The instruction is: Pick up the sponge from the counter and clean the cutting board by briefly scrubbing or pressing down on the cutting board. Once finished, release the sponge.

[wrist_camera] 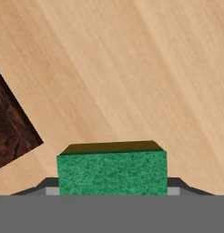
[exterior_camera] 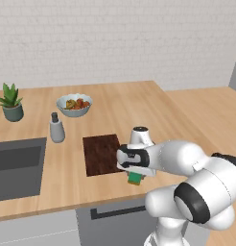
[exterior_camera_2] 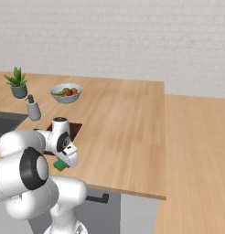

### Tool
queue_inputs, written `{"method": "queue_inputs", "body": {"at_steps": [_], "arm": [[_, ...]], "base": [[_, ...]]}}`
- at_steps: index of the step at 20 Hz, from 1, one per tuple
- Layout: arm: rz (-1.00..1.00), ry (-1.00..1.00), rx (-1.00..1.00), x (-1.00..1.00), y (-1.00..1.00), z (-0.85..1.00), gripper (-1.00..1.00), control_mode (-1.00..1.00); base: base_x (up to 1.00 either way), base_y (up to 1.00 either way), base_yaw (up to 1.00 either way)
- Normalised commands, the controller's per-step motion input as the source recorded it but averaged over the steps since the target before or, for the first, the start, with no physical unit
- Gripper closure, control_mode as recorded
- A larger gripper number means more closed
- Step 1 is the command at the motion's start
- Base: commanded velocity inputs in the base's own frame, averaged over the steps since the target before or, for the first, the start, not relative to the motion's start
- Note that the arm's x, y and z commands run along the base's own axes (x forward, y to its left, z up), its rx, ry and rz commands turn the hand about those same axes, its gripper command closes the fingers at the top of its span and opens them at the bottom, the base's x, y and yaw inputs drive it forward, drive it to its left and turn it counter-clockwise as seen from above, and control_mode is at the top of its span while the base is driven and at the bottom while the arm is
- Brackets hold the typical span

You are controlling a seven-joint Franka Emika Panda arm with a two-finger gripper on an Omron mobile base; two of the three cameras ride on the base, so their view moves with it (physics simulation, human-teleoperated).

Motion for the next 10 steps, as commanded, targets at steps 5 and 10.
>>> {"method": "queue_inputs", "body": {"at_steps": [5, 10], "arm": [[0.00, 0.00, 0.00, 0.00, 0.00, 0.02, 1.00, -1.00], [0.00, 0.01, -0.09, 0.00, 0.00, 0.33, 1.00, -1.00]], "base": [[0.00, 0.00, 0.00], [0.00, 0.00, 0.00]]}}
